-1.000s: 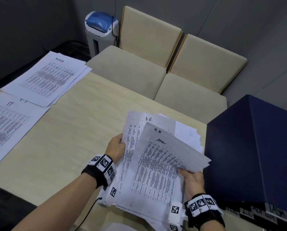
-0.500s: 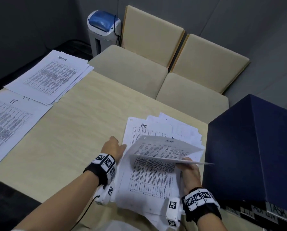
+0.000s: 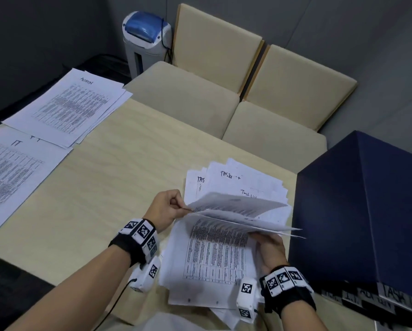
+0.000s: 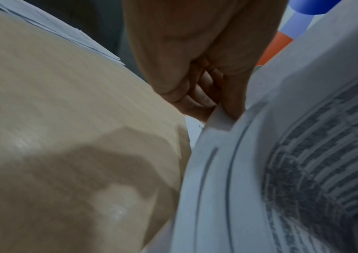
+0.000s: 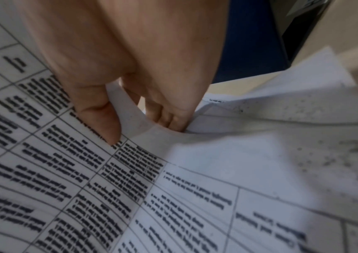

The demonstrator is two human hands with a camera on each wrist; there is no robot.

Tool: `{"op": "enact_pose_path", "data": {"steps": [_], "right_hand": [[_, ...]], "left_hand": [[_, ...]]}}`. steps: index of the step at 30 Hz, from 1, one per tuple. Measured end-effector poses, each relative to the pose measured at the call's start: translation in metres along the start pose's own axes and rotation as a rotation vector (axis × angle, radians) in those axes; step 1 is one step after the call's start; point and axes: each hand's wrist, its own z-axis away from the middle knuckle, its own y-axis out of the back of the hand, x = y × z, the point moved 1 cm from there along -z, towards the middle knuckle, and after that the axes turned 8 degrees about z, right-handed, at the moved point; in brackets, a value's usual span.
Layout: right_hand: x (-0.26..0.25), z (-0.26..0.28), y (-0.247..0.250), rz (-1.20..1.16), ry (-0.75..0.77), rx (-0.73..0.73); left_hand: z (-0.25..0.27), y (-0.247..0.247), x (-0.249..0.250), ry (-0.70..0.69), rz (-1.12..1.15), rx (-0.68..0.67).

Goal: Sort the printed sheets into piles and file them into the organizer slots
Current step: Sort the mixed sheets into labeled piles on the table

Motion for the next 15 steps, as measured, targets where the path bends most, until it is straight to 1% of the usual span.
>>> {"op": "enact_pose_path", "data": {"steps": [2, 4, 7, 8, 10, 12, 14, 15], "right_hand": [[0.0, 0.0, 0.002, 0.026, -0.003, 0.004], [0.0, 0.0, 0.005, 0.066, 0.003, 0.032], [-0.01, 0.007, 0.002, 0.054, -0.007, 0.059], [-0.014, 0.008, 0.0, 0.04, -0.001, 0.061], [-0.022, 0.01, -0.008, 0.018, 0.024, 0.068], [-0.029, 0.006, -0.019, 0.06, 0.028, 0.033], [-0.037, 0.005, -0.035, 0.162, 0.016, -0.05], [-0.041, 0.006, -0.045, 0.195, 0.014, -0.103]], "left_hand": [[0.0, -0.003, 0.005, -0.008, 0.048, -0.017], [0.0, -0.005, 0.007, 0.028, 0.112, -0.032], [-0.001, -0.005, 0.001, 0.202, 0.18, 0.003], [0.002, -0.005, 0.001, 0.247, 0.18, -0.006], [0.009, -0.002, -0.004, 0.293, 0.118, -0.075], [0.018, 0.001, -0.01, 0.293, 0.019, -0.138], [0.018, 0.008, -0.016, 0.227, -0.151, -0.119], [0.016, 0.013, -0.014, 0.206, -0.207, -0.081]]}}
